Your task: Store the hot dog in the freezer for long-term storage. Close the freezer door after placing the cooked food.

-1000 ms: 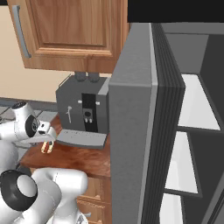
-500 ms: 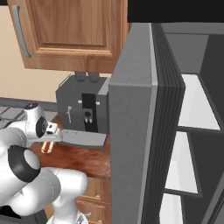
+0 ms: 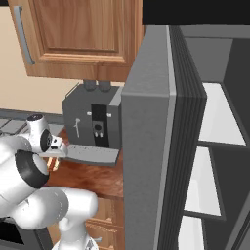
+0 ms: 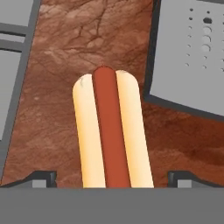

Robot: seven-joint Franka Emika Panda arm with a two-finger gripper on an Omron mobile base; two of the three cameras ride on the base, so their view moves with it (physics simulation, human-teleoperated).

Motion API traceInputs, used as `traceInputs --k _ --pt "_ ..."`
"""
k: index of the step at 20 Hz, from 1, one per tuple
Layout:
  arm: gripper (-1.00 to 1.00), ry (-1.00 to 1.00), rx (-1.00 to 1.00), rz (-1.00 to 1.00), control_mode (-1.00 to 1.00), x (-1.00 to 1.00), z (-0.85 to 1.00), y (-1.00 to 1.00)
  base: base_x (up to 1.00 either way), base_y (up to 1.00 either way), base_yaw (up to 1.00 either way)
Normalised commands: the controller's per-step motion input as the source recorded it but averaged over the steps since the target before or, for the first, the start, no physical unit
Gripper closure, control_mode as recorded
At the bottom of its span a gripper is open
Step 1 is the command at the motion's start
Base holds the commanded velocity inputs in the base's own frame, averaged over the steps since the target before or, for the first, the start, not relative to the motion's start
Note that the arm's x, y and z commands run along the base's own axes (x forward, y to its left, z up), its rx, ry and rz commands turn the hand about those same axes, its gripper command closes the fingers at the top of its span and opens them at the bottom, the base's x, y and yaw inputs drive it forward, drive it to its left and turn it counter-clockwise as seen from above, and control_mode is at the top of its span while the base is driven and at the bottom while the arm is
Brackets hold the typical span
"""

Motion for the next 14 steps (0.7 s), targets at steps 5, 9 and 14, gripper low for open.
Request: traceInputs --k 5,9,14 --pt "-1.0 0.04 -0.01 0.0 -1.0 0.0 -0.34 -0.03 0.0 0.0 0.0" --pt "-1.0 0.05 -0.01 0.0 -1.0 0.0 -0.27 -0.01 0.0 0.0 0.0" --pt "-1.0 0.0 0.0 0.0 -1.0 0.0 -0.09 0.02 0.0 0.0 0.0"
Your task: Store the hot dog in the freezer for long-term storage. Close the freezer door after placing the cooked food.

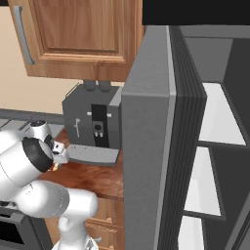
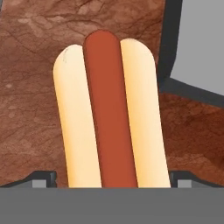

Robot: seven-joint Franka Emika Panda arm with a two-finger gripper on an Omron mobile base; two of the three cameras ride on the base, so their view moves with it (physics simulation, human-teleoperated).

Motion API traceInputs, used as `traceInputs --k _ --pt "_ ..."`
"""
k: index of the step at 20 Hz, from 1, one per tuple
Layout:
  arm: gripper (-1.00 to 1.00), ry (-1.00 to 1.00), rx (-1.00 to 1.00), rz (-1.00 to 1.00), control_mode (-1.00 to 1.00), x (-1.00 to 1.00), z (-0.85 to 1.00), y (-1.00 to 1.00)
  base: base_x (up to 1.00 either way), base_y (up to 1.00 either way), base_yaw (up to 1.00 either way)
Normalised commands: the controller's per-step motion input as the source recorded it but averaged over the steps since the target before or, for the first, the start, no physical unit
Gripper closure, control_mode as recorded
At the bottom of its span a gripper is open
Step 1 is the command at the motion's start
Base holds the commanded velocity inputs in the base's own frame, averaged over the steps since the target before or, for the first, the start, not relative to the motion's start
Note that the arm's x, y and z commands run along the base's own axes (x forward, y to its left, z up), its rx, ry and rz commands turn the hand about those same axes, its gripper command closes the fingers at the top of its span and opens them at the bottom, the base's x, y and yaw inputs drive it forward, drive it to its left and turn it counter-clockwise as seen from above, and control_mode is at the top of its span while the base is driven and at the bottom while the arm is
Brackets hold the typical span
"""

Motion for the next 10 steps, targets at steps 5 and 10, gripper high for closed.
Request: traceInputs --k 5,10 --pt "-1.0 0.0 0.0 0.0 -1.0 0.0 -0.1 0.13 0.0 0.0 0.0" --pt "-1.0 0.0 0.0 0.0 -1.0 0.0 -0.19 0.02 0.0 0.0 0.0"
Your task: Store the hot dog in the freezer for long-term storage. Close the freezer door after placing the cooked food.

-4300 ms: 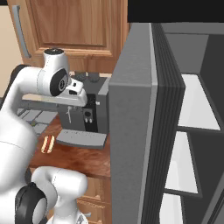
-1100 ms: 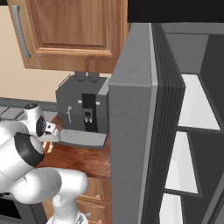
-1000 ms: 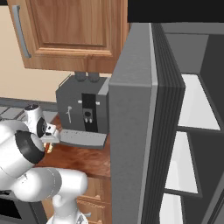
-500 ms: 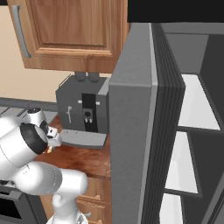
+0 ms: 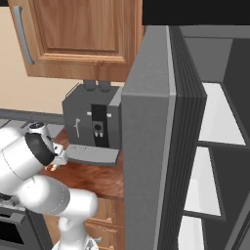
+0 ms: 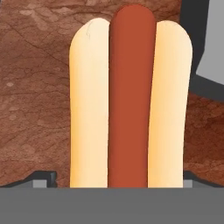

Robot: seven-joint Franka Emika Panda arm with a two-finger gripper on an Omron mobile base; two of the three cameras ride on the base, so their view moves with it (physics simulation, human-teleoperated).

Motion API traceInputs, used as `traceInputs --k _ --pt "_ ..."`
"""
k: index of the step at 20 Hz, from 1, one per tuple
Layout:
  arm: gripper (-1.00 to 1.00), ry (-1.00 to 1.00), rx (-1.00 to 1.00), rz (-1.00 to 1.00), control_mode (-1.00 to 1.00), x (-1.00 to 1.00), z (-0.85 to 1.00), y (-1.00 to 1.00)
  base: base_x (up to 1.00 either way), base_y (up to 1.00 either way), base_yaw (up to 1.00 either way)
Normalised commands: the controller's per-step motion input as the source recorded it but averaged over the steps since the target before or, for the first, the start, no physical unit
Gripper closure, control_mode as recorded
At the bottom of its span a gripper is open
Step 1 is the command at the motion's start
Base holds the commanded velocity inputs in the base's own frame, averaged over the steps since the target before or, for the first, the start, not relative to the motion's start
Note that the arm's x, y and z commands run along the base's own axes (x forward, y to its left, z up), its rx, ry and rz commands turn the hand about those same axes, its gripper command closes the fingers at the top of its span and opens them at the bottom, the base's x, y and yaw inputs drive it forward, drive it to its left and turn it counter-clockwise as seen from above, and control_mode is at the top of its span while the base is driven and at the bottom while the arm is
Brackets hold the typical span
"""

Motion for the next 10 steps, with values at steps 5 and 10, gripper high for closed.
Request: traceInputs --k 5,10 --pt "-1.0 0.01 -0.01 0.0 -1.0 0.0 -0.43 0.0 0.0 0.0 0.0" --pt "-1.0 0.0 0.0 0.0 -1.0 0.0 -0.16 0.0 0.0 0.0 0.0"
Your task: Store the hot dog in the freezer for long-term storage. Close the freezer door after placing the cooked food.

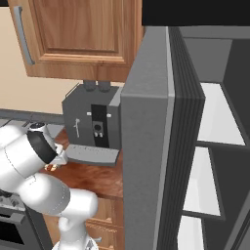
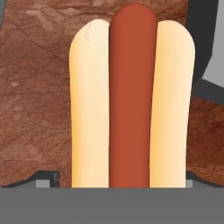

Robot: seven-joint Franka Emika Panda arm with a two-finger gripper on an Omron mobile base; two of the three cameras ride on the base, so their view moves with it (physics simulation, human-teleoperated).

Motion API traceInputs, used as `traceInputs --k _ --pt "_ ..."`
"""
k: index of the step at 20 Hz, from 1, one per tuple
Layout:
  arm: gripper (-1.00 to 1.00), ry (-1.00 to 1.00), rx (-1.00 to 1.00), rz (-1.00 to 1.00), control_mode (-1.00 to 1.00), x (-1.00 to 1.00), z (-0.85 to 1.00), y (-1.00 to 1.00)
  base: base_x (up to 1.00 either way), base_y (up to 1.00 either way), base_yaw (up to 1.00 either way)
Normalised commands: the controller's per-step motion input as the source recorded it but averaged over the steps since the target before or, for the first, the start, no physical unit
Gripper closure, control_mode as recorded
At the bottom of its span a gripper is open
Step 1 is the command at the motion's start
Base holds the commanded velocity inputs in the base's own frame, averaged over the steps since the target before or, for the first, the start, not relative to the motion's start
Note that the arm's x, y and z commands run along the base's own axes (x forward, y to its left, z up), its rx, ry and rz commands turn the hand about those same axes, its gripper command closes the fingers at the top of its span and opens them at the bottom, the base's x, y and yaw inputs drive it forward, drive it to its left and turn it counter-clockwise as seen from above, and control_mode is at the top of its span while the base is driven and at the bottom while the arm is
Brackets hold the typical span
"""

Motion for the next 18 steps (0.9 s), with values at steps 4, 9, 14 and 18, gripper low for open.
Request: traceInputs --k 4,9,14,18 --pt "1.0 0.0 0.0 0.0 -1.0 0.0 -0.15 0.0 0.0 0.0 0.0" --pt "1.0 -0.02 0.0 0.0 -1.0 0.0 -0.07 0.0 0.0 0.0 0.0" --pt "1.0 0.0 0.0 -0.01 -1.0 0.0 0.0 0.0 0.0 0.0 0.0" --pt "1.0 -0.02 0.0 -0.02 -1.0 -0.22 0.19 -0.08 0.0 0.0 0.0"
